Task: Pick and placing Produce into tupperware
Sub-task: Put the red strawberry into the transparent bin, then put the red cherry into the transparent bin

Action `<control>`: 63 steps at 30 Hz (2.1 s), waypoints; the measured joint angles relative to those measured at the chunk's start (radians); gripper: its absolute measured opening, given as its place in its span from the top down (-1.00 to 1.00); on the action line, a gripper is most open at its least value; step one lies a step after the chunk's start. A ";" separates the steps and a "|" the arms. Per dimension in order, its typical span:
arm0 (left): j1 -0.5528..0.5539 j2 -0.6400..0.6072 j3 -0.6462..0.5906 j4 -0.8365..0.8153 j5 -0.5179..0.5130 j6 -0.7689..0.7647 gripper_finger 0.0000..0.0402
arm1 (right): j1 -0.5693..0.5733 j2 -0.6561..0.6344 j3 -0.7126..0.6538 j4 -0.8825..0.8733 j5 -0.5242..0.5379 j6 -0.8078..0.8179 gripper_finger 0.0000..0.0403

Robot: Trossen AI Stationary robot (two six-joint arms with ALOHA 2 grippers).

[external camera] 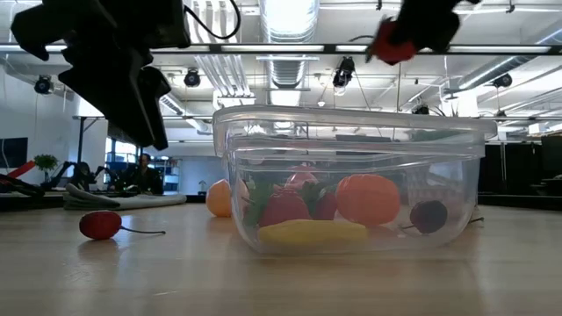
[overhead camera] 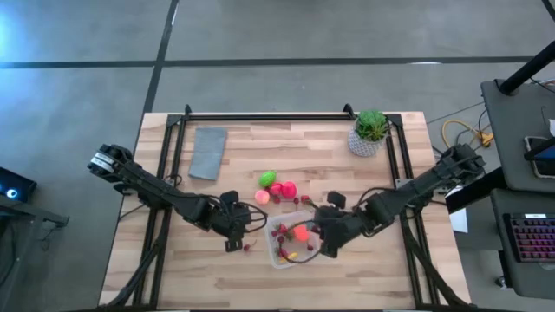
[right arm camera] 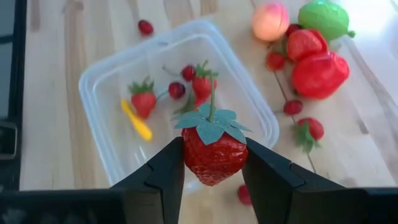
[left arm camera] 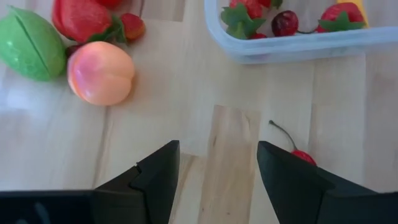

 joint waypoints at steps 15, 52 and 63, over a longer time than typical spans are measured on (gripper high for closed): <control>-0.001 0.000 0.000 -0.006 0.008 -0.012 0.00 | -0.064 0.128 0.027 0.150 -0.215 0.044 -0.01; -0.140 0.155 0.000 0.183 0.084 -0.060 0.00 | -0.052 0.070 0.046 -0.226 -0.036 0.132 -0.35; -0.140 0.169 -0.004 0.187 0.069 -0.062 0.00 | -0.051 0.070 0.043 -0.227 -0.020 0.109 -0.33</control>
